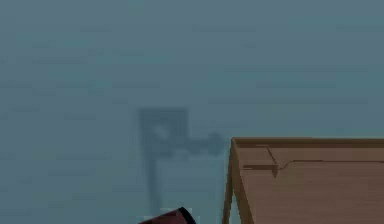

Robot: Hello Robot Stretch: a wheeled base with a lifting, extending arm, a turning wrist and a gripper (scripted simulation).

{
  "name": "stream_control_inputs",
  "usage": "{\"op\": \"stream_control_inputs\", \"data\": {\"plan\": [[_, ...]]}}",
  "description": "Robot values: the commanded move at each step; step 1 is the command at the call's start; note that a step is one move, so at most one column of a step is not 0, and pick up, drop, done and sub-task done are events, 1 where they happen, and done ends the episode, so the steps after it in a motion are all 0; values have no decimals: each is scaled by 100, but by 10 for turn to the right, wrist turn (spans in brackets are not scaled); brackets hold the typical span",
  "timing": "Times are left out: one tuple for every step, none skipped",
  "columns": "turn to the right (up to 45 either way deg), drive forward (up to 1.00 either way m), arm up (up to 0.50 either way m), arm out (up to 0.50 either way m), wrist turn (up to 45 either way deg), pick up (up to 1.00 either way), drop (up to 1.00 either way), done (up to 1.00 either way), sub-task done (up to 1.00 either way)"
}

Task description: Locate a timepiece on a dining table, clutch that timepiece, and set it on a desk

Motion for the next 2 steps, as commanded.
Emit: {"op": "stream_control_inputs", "data": {"plan": [[0, 20, 0, 0, 0, 0, 0, 0, 0], [0, 30, 0, 0, 0, 0, 0, 0, 0]]}}
